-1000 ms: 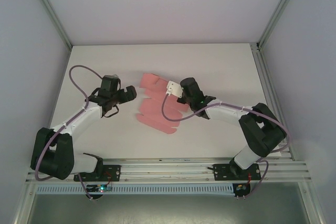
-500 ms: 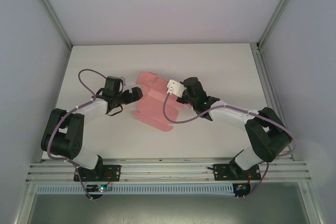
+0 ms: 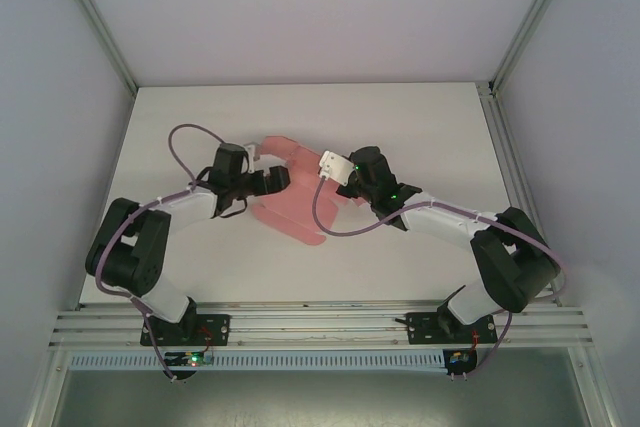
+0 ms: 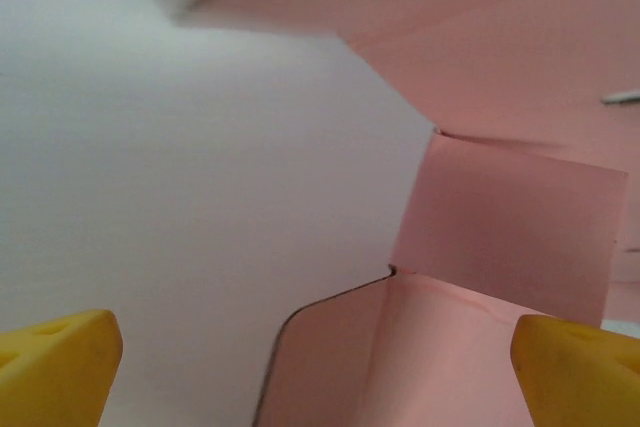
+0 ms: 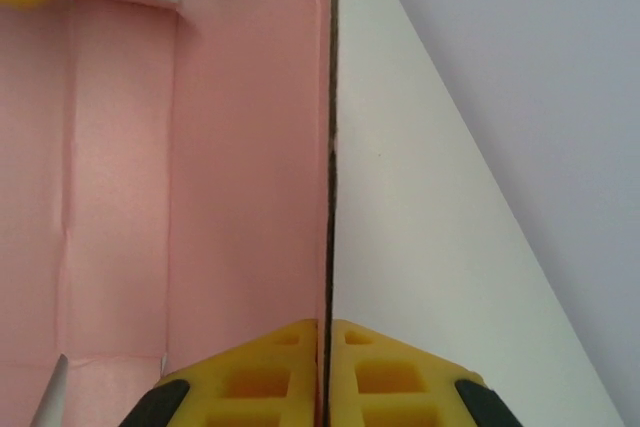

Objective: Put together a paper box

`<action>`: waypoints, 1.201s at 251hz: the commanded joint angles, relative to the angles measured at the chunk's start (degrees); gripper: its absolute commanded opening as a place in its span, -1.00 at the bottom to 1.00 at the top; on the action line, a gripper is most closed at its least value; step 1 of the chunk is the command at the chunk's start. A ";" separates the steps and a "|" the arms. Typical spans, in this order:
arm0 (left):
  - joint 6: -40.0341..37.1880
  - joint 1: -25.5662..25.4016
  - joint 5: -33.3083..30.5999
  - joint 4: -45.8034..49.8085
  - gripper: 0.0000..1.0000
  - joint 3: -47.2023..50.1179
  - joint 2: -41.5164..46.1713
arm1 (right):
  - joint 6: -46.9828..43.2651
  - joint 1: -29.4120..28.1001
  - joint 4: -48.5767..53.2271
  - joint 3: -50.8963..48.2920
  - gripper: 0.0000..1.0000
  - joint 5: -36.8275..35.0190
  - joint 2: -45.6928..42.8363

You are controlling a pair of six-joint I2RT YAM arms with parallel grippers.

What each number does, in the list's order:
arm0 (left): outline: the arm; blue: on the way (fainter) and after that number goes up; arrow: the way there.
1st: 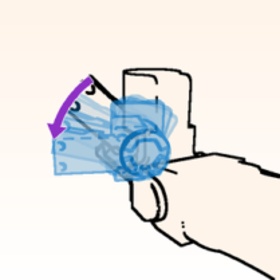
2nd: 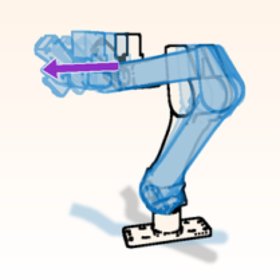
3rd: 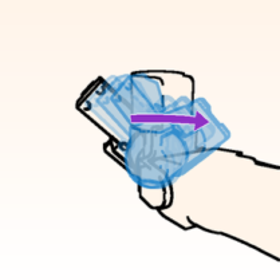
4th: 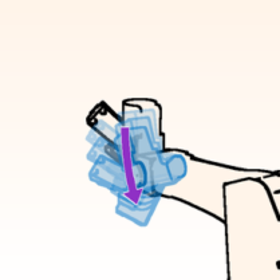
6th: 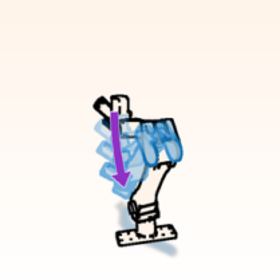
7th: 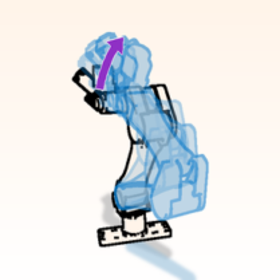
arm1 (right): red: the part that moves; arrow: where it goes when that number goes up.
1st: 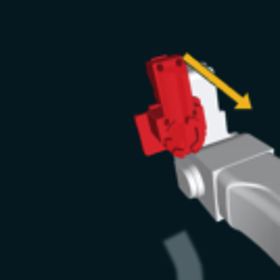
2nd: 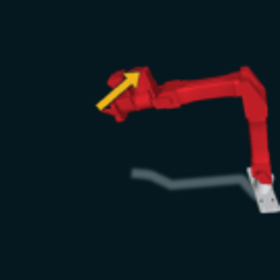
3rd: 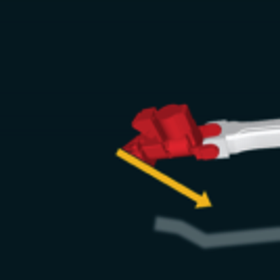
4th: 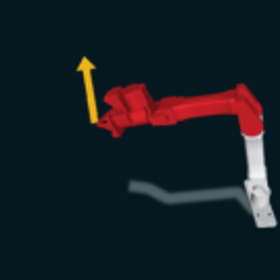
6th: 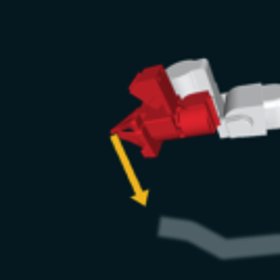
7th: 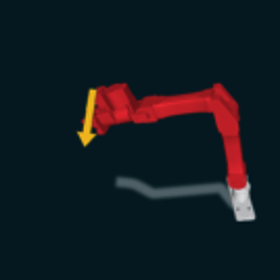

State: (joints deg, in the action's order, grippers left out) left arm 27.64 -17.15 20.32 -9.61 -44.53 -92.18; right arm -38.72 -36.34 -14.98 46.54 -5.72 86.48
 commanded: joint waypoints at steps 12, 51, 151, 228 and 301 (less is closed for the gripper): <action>-4.02 -4.21 -10.59 4.33 1.00 -3.71 -3.47 | 0.93 -0.05 1.78 0.11 -0.80 3.52 0.03; -3.73 -5.06 -12.77 6.83 1.00 -3.63 -4.74 | -0.61 -0.40 2.05 0.48 -0.80 0.41 0.91; 1.03 -4.01 -29.80 29.60 0.99 -1.48 17.46 | -15.92 -4.04 -3.60 0.55 -0.82 -17.42 5.63; 0.85 13.01 -20.81 13.79 1.00 -4.10 9.80 | -29.21 -7.23 -28.62 -10.05 -0.84 -14.50 4.34; -10.95 12.01 12.86 -7.31 0.70 -2.49 -0.39 | -29.63 -7.17 -32.10 -10.14 -0.84 -16.27 6.84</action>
State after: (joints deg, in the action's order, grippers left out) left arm 23.66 -4.12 13.72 -2.44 -48.86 -91.90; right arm -67.53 -43.29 -43.46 36.03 -20.47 92.20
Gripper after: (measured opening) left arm 0.874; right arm 0.082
